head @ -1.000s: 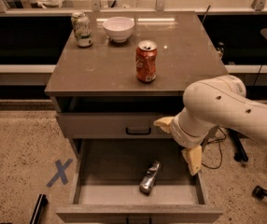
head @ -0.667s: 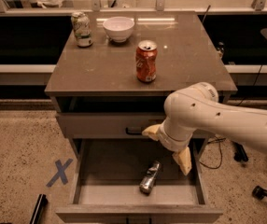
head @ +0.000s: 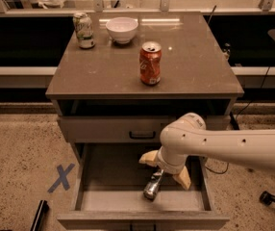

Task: Pick redbull can from middle drawer and place on counter

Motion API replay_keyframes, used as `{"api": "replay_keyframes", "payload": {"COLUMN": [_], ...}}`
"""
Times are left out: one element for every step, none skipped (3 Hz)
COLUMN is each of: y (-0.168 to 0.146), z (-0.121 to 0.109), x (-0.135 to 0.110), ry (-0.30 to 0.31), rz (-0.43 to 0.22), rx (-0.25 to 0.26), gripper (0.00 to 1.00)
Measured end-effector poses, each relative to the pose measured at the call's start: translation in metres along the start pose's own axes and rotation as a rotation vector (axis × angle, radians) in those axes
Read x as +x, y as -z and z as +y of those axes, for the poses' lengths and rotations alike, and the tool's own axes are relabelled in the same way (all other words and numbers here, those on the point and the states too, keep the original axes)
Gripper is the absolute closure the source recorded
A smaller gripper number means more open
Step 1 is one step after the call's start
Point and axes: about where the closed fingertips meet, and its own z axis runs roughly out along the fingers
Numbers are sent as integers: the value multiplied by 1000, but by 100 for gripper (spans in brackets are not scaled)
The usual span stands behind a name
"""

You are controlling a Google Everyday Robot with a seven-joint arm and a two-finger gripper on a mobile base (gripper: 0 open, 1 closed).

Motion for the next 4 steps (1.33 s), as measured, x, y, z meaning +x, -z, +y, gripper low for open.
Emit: {"api": "replay_keyframes", "payload": {"y": [-75,-123,-154,-164], "z": [13,17,6,-8], "x": [-1,-1,-2,-2], "ry": [32,33,47,52], "rz": [-34,-51,-74,-90], "rx": [-13,-38,-22,14], "gripper": [0,0,19,42]}}
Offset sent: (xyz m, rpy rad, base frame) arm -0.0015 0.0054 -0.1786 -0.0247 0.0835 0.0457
